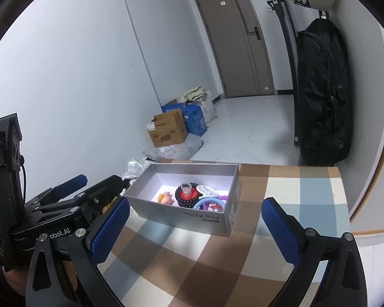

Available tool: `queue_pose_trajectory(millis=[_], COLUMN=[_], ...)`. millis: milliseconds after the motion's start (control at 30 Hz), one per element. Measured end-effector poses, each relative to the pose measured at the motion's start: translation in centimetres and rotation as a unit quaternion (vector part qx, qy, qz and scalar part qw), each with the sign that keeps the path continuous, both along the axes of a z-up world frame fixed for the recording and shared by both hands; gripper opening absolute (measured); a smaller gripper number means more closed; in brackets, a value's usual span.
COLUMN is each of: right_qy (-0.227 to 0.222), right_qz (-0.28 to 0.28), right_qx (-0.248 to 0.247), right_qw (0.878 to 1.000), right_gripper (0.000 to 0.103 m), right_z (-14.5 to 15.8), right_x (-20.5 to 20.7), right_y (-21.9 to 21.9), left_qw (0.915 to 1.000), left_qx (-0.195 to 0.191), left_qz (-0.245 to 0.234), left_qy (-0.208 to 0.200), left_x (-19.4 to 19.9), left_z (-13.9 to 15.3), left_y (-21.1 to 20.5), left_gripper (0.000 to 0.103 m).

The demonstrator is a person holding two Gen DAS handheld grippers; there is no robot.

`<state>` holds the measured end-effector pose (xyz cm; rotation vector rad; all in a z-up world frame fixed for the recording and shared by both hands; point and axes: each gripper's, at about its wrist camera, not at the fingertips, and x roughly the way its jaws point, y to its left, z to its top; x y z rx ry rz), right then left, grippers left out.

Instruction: Organize jewelry

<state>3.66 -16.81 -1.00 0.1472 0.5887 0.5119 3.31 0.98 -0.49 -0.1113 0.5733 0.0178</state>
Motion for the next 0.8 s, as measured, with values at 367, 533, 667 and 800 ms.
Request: queue_pose_trajectory(millis=[367, 533, 667, 800], right_qy=[0.0, 0.004, 0.004, 0.006], right_qz=[-0.002, -0.003, -0.004, -0.006], right_qx=[0.0, -0.003, -0.004, -0.002], right_qw=[1.0, 1.0, 1.0, 1.0], right_gripper=[0.103, 0.103, 0.103, 0.103], right_z=[0.08, 0.0, -0.05, -0.13], right_x=[0.05, 0.13, 0.13, 0.15], right_y=[0.09, 0.13, 0.04, -0.03], left_qw=[1.0, 1.0, 1.0, 1.0], left_qx=[-0.001, -0.005, -0.008, -0.008], left_qz=[-0.002, -0.003, -0.001, 0.0], left_qy=[-0.002, 0.0, 0.001, 0.002], left_x=[-0.03, 0.12, 0.1, 0.05], left_z=[-0.03, -0.04, -0.02, -0.04], left_y=[-0.08, -0.04, 0.04, 0.06], left_gripper=[0.1, 0.1, 0.1, 0.1])
